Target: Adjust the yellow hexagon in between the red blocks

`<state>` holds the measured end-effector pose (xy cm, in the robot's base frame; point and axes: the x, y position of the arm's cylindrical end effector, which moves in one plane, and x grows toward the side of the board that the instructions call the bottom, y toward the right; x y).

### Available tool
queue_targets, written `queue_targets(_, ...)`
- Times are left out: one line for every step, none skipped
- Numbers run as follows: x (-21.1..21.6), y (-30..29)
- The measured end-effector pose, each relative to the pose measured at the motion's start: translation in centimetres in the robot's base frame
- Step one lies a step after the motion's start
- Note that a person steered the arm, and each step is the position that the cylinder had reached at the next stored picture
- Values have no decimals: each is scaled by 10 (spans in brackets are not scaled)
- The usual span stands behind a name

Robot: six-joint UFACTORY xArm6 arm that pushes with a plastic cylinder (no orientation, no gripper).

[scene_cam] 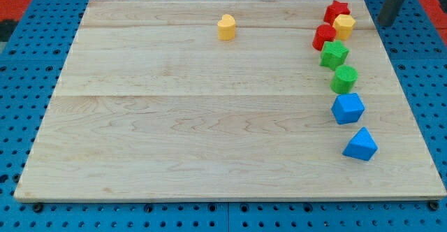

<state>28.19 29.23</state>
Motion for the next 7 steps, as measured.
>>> queue_targets(-6, -41)
queue_targets(-18, -60)
queue_targets(-26, -68)
queue_targets(-27, -41)
queue_targets(-10, -1)
queue_targets(9, -39)
queue_targets(11, -63)
